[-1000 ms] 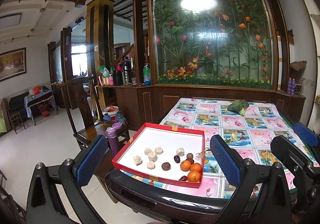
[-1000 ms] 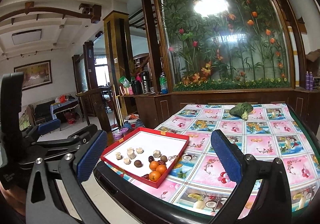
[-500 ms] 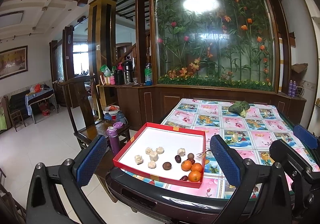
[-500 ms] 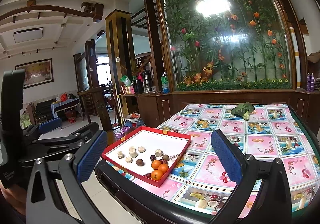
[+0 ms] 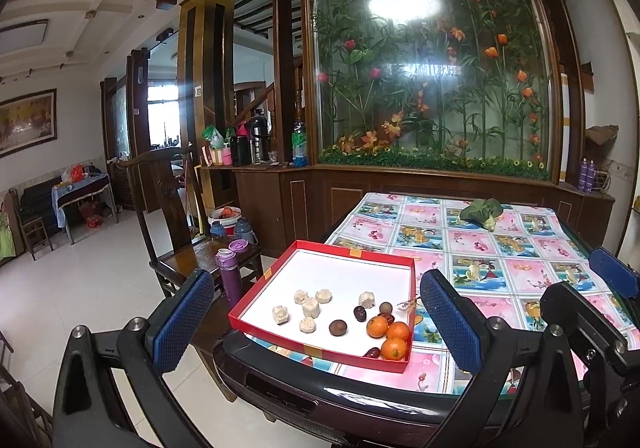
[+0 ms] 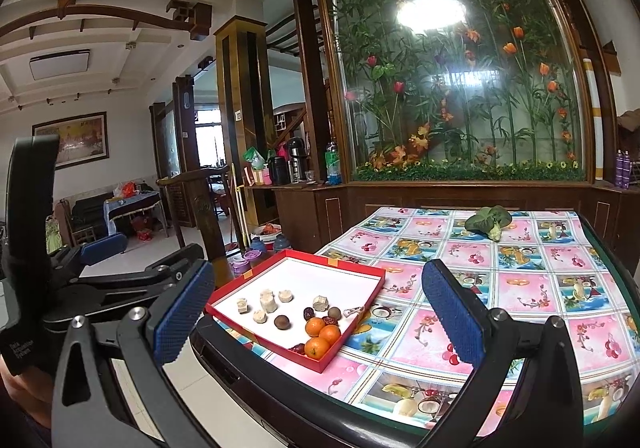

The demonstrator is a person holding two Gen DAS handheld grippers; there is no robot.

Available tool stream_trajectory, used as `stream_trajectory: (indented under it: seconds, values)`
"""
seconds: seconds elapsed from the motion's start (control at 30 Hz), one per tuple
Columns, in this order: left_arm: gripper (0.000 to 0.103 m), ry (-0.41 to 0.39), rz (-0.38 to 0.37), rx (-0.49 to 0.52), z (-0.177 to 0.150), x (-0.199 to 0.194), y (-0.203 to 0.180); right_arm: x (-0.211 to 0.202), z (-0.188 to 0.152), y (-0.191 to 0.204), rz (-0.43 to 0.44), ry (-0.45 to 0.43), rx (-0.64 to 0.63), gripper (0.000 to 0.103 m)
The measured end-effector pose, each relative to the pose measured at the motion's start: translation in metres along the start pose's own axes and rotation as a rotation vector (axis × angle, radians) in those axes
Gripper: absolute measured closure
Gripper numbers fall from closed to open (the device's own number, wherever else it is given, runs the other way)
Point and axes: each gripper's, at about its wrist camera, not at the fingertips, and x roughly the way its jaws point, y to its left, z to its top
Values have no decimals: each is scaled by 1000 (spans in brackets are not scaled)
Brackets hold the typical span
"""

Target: Organize fruits

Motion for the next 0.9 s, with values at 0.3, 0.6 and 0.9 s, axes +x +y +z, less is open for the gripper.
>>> stream_trajectory:
  seconds: [0.3,0.6,0.9]
  values:
    - [0,-6,28,-9,-2,1,4,5,-3,14,2,-20,-51,0]
    - [0,7,74,-15,6,13,13,33,9,16,31,-13,-51,0]
    - [0,32,131,-24,22,42,27,80,20,11,74,35,10,0]
